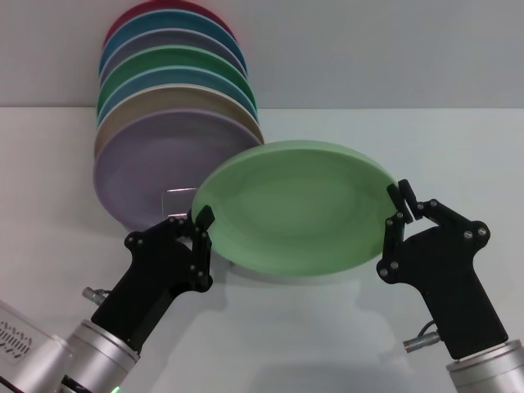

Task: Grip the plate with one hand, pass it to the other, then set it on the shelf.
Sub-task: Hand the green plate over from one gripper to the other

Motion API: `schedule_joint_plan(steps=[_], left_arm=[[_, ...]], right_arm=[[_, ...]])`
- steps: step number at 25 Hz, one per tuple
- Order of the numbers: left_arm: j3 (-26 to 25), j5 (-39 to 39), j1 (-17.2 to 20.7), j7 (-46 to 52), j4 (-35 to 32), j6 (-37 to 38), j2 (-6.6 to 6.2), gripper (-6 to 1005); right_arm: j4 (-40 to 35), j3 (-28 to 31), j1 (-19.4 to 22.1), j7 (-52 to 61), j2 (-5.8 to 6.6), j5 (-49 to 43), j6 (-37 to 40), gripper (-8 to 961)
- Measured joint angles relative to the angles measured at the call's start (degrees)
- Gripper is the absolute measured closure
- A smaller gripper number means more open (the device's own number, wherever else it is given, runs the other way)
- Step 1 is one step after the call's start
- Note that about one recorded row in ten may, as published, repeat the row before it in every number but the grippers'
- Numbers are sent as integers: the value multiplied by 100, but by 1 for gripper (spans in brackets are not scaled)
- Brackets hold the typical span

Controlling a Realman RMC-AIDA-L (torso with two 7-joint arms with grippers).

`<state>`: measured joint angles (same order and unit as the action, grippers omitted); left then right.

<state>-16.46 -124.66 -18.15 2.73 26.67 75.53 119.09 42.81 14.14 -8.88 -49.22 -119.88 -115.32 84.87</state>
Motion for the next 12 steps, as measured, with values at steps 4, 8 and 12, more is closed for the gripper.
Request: schedule_joint_plan(steps=[4, 8, 12], left_arm=[[-13, -4, 18, 4, 10, -22, -1, 958], [-83, -2, 50, 5, 5, -11, -3, 957], [-98, 6, 64, 6, 4, 10, -3, 957]], right_arm=[[-14, -1, -2, 0, 2, -1, -7, 836], [-34, -19, -49, 0, 29, -1, -43, 821], [-37, -41, -71, 0, 53, 0, -39, 807]])
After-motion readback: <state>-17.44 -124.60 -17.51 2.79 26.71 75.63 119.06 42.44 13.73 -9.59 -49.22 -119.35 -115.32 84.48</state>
